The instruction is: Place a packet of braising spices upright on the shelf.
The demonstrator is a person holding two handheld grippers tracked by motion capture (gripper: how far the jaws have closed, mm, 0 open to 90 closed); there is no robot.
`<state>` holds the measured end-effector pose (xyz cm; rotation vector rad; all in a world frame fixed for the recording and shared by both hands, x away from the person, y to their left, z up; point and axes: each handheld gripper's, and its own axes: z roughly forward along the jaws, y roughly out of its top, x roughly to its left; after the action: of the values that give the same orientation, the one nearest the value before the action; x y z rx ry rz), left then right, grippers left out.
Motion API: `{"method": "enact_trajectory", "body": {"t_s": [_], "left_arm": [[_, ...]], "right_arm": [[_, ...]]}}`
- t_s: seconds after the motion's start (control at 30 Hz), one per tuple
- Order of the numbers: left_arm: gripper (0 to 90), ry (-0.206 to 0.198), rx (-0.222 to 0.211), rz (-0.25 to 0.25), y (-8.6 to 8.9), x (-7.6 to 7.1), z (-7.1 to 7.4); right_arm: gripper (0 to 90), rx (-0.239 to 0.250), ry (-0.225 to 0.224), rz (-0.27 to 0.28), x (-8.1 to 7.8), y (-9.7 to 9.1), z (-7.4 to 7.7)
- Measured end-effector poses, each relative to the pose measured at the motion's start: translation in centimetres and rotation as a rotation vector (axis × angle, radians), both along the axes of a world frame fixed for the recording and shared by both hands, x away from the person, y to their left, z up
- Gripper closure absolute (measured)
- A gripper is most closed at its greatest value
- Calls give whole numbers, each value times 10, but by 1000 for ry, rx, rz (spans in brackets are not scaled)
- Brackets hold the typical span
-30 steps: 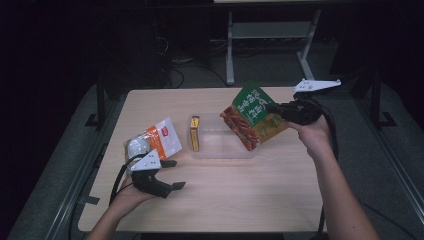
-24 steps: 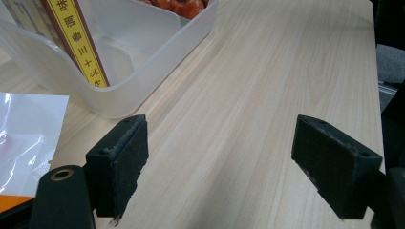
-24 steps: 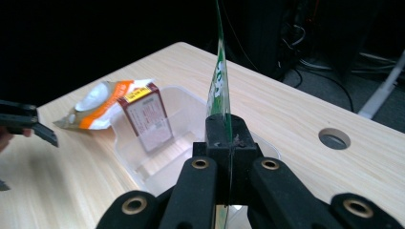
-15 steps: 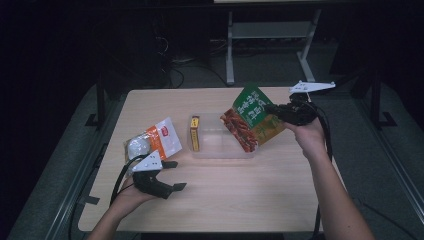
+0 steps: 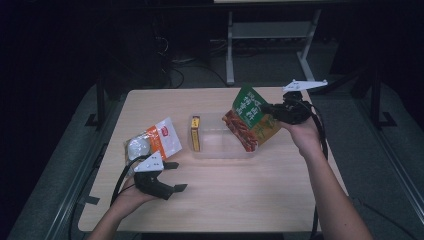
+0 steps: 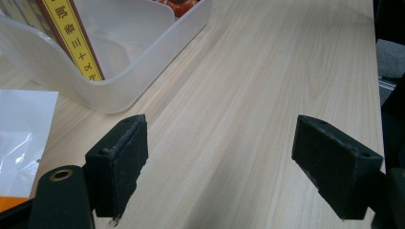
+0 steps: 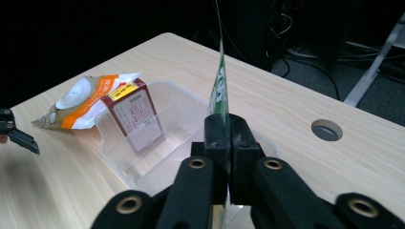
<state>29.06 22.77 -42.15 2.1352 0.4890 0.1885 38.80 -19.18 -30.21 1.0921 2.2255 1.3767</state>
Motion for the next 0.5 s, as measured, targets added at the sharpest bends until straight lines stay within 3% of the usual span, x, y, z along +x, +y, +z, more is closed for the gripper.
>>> {"method": "enact_trajectory", "body": {"t_s": [0.2,0.5], "left_arm": [[193,6,9,-4,-2,-1,-2],[193,9,18,-7,-3,-1,-2]], "right_arm": [[760,-32,0,7,-1,4,-2],[706,-73,-10,9,-15,-2,-11]]}}
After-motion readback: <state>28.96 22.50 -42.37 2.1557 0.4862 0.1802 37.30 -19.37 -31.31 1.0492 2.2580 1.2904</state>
